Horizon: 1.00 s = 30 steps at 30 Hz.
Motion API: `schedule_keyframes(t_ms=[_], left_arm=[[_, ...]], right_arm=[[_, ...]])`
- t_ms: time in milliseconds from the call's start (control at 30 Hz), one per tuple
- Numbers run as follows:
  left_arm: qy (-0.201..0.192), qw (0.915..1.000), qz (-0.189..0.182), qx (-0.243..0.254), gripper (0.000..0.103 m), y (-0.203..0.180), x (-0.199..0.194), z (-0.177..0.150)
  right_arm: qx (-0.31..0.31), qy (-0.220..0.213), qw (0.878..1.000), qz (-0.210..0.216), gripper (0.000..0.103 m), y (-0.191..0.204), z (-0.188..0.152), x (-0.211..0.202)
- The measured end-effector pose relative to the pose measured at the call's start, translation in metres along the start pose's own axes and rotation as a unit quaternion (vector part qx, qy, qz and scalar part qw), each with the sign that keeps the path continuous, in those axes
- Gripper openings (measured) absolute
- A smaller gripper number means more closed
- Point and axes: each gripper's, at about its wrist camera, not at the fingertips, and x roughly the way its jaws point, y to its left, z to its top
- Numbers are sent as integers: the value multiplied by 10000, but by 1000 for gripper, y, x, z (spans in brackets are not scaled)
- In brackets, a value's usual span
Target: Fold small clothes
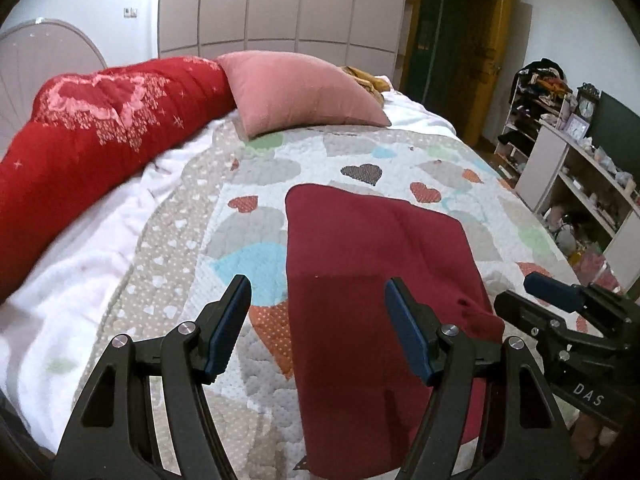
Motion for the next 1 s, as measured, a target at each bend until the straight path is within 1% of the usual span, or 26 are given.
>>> schedule_keyframes(t_ms=[200,333,500,1000], left_arm=[[-78,10000,-5,2,70,-1,-6,1],[-95,9999,68,-30,70,-1,-6,1],[-92,9999,109,-9,70,-2,-6,1],[-94,9999,106,55,70,-3,-6,-1]], right_arm=[[262,-17,9996,-144,48,-3,2,-1],[375,-9,9991,-183,49,-6,3,0],[351,-24,9992,-165,57,-3,2,0],[349,69,9993,-139,59,-1,-1,3]])
